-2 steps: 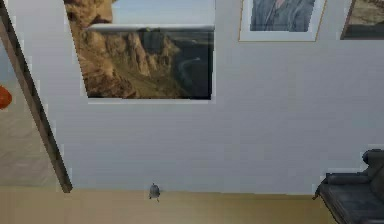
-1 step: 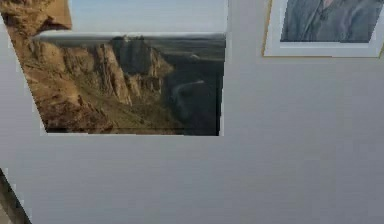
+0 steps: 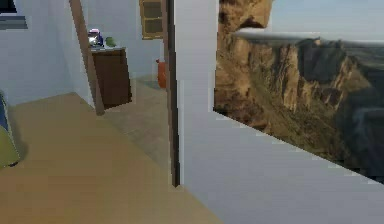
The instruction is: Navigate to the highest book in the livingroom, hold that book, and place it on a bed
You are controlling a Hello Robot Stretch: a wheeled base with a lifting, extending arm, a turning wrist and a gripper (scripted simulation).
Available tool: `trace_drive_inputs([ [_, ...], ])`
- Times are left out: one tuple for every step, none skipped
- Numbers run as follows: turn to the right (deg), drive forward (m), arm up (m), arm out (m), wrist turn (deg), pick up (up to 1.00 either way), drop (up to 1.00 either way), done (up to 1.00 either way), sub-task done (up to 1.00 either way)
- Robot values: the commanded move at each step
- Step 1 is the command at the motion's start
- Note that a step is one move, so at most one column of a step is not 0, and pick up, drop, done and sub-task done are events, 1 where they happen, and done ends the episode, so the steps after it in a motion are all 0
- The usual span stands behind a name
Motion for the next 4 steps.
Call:
trace_drive_inputs([
  [-30.0, 0.00, 0.00, 0.00, 0.0, 0.00, 0.00, 0.00, 0.00],
  [0.0, 0.35, 0.00, 0.00, 0.0, 0.00, 0.00, 0.00, 0.00],
  [-12.0, 0.00, 0.00, 0.00, 0.0, 0.00, 0.00, 0.00, 0.00],
  [0.0, 1.00, 0.00, 0.00, 0.0, 0.00, 0.00, 0.00, 0.00],
])
